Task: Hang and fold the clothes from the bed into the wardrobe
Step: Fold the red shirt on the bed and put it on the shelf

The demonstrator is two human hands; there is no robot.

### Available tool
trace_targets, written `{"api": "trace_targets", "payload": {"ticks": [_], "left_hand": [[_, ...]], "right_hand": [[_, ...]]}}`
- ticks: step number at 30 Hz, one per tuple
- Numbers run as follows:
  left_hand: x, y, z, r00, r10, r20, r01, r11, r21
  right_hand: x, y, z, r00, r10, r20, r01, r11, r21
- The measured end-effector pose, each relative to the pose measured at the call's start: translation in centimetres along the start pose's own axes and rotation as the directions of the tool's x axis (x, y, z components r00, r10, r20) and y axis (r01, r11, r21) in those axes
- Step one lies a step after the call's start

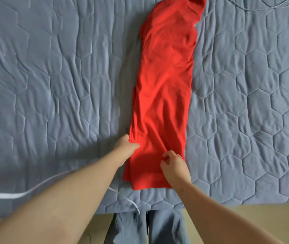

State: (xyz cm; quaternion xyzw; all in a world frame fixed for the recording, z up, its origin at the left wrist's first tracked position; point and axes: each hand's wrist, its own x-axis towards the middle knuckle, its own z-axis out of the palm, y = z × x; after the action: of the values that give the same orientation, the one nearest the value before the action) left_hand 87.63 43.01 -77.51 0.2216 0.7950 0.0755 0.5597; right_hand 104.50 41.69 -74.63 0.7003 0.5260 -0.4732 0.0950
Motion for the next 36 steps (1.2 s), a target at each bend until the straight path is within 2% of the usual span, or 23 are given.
{"api": "trace_targets", "payload": {"ticks": [3,4,8,10,13,16,19,21,24,26,29,32,34,36], "left_hand": [[-1.7,-3.2,0.9,1.000,-0.012,-0.006,0.013,0.989,0.145],[-2.2,-4.2,1.3,1.000,-0.015,-0.011,0.017,0.979,0.204],[-3.4,-6.5,2.4,0.999,0.045,-0.027,-0.033,0.935,0.352],[-3.5,-7.0,2.4,0.997,0.067,-0.023,-0.058,0.956,0.287],[-3.6,-7.2,2.3,0.999,0.045,-0.003,-0.044,0.997,0.069],[-3.5,-7.3,2.1,0.999,0.002,-0.035,-0.001,1.000,0.029],[-3.7,-7.4,2.1,0.999,-0.035,-0.036,0.041,0.982,0.184],[-4.0,-7.4,2.5,1.000,0.005,-0.028,0.003,0.965,0.262],[-4.7,-7.6,3.0,0.991,0.133,-0.030,-0.123,0.968,0.220],[-4.8,-7.8,2.7,0.985,0.164,-0.056,-0.151,0.972,0.181],[-4.4,-7.9,2.0,0.979,0.075,-0.188,-0.061,0.995,0.077],[-3.7,-7.4,2.2,0.992,-0.018,-0.124,0.040,0.983,0.181],[-3.4,-6.6,2.3,0.996,-0.020,-0.086,0.039,0.974,0.223],[-3.0,-5.7,2.6,0.990,0.029,-0.139,-0.017,0.996,0.091]], "right_hand": [[-1.0,1.0,-0.3,0.974,0.079,-0.213,-0.081,0.997,-0.003],[-1.2,1.3,-0.3,0.964,0.109,-0.241,-0.115,0.993,-0.010],[-1.4,2.4,-0.3,0.976,0.171,-0.138,-0.173,0.985,0.000],[-1.3,2.8,0.1,0.983,0.150,-0.107,-0.133,0.980,0.150],[-1.3,3.9,0.2,0.966,0.233,-0.110,-0.163,0.884,0.438],[-1.4,5.7,0.0,0.955,0.288,-0.075,-0.231,0.876,0.423],[-1.9,7.1,-0.3,0.946,0.320,-0.055,-0.275,0.880,0.388],[-1.8,7.5,-0.6,0.934,0.353,-0.053,-0.300,0.858,0.418],[-1.4,7.8,-0.4,0.918,0.395,-0.029,-0.335,0.813,0.476],[-1.6,8.1,-0.1,0.910,0.413,-0.026,-0.348,0.797,0.493],[-2.0,8.8,0.2,0.912,0.403,-0.074,-0.329,0.829,0.453],[-1.8,8.7,0.3,0.932,0.350,-0.095,-0.296,0.885,0.360],[-1.4,7.7,0.5,0.931,0.347,-0.109,-0.272,0.863,0.425],[-0.6,6.4,0.3,0.928,0.340,-0.153,-0.221,0.832,0.509]]}}
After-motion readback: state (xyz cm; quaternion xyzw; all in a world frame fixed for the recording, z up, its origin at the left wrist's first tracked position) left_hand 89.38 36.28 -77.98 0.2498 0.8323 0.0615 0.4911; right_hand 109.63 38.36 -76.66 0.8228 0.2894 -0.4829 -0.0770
